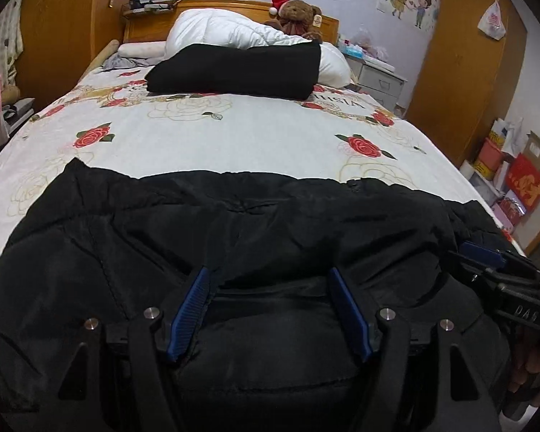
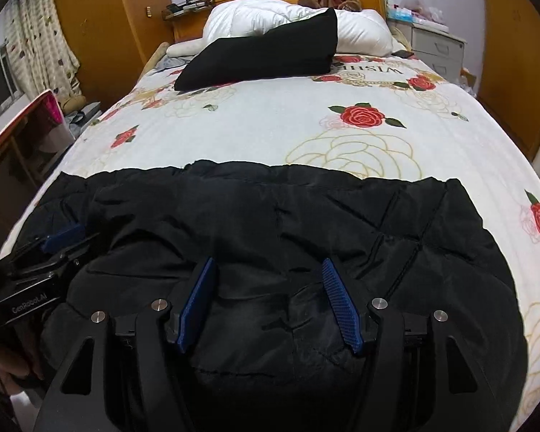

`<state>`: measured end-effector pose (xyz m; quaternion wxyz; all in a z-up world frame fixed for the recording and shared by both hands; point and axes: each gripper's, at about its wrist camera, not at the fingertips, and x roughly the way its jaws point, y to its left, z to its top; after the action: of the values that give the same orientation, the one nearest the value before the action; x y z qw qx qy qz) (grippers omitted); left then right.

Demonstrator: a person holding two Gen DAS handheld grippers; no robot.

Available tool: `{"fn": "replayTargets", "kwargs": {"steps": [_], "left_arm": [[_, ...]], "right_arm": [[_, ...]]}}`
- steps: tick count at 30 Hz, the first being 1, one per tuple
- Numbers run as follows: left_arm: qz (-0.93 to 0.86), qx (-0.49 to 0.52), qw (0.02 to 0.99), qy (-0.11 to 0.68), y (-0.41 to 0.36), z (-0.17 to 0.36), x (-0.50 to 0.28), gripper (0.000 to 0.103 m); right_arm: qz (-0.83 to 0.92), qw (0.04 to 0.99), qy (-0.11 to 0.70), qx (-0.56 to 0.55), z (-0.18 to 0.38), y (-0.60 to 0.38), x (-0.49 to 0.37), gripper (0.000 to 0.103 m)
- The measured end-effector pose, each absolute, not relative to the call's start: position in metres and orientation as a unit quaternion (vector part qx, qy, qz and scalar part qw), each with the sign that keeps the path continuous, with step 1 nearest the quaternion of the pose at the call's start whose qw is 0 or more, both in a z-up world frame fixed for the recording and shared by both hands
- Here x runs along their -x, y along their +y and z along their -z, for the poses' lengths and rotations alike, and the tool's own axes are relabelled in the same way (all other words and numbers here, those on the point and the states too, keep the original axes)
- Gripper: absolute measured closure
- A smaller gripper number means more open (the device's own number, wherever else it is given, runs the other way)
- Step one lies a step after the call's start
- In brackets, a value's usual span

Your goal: Fold large clothes

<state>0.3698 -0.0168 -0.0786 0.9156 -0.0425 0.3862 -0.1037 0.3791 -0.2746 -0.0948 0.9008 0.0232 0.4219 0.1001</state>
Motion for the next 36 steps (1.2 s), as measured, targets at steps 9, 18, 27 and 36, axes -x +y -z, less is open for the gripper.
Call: {"fn": "replayTargets", "kwargs": {"steps": [9,18,27,36], "left_arm": [[0.089,0.038,0.902,0.420,-0.014,0.058,-0.374,0.032],[-0.007,0.037,0.916,0.400,0.094,0.051,-0.323,0.032],[-0.008,0.096,0.894,0.437,0.109,0.081,-0.329,0.022],[-0.003,0.097,0.918,0.384,0.115,0.013,-0.256,0.028]], "right_arm": [[-0.097,0.895,0.434,-0.024,0.078,-0.284,-0.379,0.042],[-0.019,0.903,0.425,-0.060,0.068,-0.375,-0.307,0.061],[-0.006,0.884,0.466,-0.020,0.096,-0.366,-0.325,0.067],[-0.030,0.903,0.423,-0.061,0.027,-0.375,-0.252,0.065]]}}
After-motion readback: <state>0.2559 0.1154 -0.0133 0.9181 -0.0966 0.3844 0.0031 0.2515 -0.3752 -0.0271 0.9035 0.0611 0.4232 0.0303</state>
